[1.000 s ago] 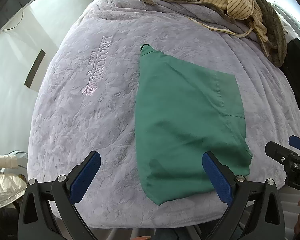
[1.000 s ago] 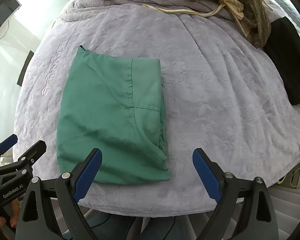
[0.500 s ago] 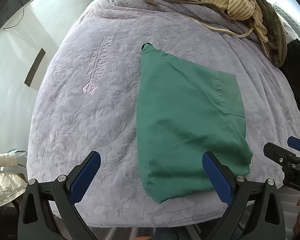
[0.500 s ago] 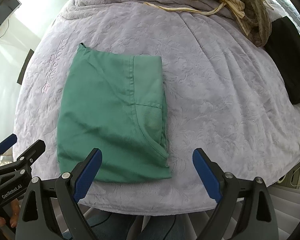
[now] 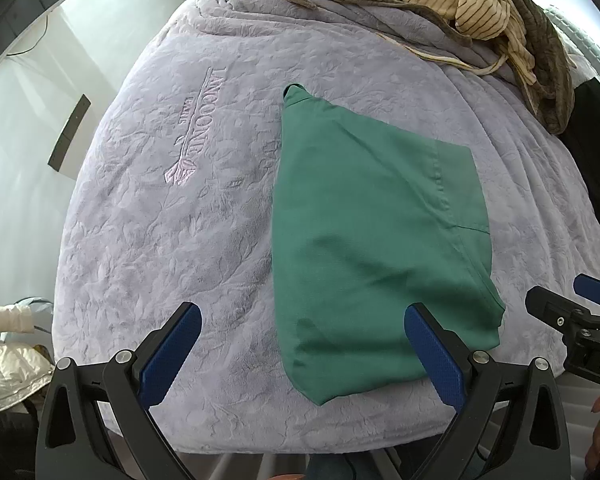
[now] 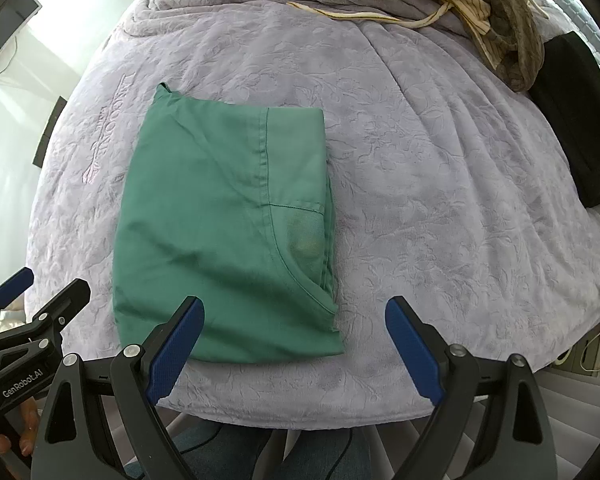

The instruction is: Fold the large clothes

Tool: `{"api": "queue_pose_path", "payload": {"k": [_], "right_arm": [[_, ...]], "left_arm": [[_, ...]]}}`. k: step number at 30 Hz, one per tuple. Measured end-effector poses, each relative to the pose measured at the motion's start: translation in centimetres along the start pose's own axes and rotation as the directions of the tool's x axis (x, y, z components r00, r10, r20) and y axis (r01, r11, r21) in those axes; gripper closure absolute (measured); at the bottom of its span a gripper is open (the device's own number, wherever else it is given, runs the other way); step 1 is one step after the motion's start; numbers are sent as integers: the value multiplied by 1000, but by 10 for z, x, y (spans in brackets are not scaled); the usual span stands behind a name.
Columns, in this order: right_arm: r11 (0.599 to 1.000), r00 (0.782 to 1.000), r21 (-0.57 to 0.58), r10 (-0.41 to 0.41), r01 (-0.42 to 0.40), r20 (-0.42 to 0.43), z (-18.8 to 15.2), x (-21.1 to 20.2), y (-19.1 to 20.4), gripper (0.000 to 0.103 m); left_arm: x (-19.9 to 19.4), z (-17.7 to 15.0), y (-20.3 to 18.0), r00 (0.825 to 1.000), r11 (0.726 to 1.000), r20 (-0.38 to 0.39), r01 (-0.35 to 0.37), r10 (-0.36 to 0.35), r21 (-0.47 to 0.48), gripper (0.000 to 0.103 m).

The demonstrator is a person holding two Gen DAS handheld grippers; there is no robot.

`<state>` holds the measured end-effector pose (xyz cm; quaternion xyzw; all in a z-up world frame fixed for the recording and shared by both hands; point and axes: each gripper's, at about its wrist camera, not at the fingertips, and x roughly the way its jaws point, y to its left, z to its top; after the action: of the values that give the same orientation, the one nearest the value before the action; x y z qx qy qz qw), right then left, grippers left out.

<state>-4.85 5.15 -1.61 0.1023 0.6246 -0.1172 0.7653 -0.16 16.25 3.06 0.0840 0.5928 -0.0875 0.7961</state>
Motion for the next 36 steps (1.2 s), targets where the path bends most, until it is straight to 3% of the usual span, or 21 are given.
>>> {"api": "queue_pose_path", "payload": {"k": [36], "right_arm": [[1000, 1000, 2, 0, 0, -14, 0, 5, 2, 10]], "left_arm": [[3, -1, -1, 1000, 1000, -2, 0, 0, -2, 1]]}}
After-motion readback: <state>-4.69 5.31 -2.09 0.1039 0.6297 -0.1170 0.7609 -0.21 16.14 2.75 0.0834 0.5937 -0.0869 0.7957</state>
